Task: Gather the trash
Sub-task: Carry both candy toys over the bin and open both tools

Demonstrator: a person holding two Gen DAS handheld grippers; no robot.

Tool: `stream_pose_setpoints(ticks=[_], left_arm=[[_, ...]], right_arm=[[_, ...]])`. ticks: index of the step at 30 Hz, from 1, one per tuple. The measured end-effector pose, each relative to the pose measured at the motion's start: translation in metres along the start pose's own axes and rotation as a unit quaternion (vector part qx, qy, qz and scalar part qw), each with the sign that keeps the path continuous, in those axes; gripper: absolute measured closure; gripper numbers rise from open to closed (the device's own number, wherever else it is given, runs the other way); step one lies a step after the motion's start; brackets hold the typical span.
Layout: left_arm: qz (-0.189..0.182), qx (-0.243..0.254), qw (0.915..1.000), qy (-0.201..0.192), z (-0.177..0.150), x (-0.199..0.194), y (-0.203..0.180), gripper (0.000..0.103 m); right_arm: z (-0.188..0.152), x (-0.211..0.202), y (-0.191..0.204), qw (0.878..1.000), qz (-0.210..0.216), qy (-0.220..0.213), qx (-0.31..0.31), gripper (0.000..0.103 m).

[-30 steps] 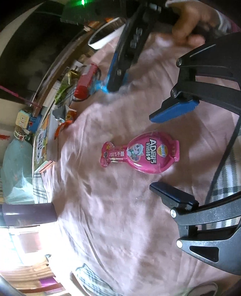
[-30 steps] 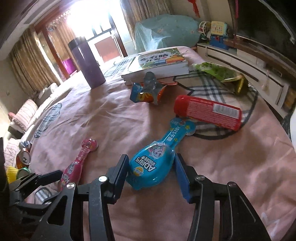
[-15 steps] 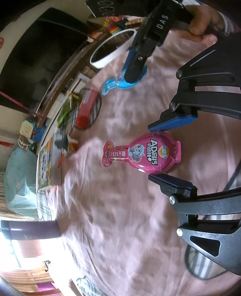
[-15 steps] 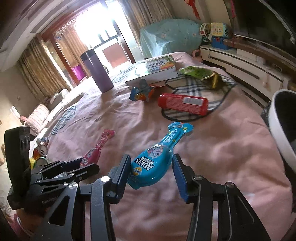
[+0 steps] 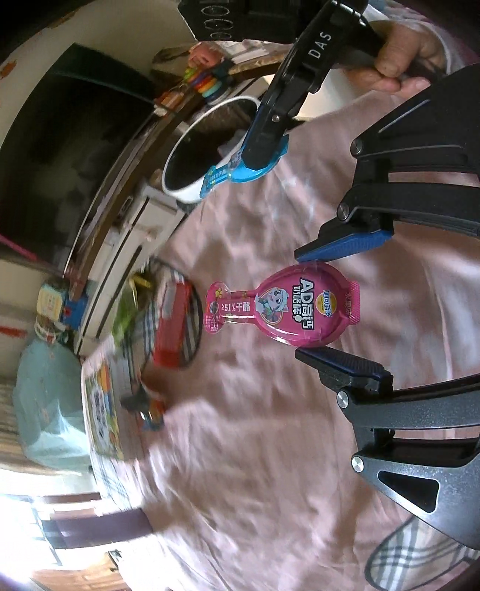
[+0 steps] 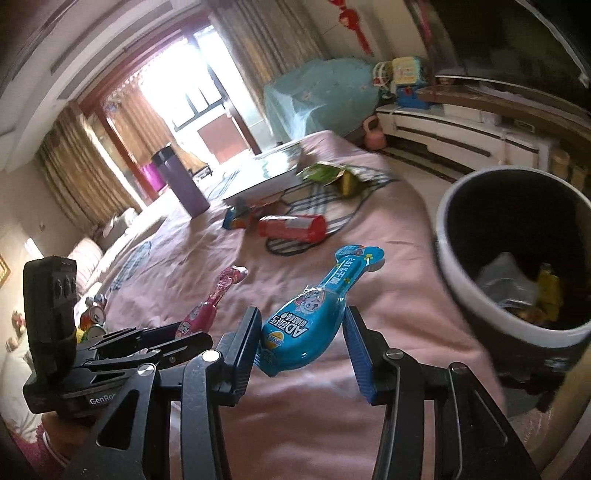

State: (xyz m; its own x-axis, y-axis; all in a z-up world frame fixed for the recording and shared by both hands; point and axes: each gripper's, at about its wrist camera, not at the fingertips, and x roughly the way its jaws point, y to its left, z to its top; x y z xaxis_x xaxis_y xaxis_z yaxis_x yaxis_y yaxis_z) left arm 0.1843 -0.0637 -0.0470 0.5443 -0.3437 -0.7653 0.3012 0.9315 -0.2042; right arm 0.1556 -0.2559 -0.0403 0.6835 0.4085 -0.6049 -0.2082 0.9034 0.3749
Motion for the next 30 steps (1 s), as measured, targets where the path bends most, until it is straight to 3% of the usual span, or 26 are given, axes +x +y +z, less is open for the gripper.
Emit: stream_pose_setpoints(ticks=[14, 30], left_arm=[[-0.037, 0.062, 0.9974, -0.007, 0.032, 0.012, -0.081, 0.058], [-0.066, 0.108, 0.9919, 0.002, 0.064, 0.043, -0.143, 0.058]], right_arm=[[0.010, -0.058, -0.062, 0.997, -0.030, -0.053, 0.040, 0.062], [0.023, -0.075, -0.110, 0.994, -0.063, -0.069, 0.064, 0.062]])
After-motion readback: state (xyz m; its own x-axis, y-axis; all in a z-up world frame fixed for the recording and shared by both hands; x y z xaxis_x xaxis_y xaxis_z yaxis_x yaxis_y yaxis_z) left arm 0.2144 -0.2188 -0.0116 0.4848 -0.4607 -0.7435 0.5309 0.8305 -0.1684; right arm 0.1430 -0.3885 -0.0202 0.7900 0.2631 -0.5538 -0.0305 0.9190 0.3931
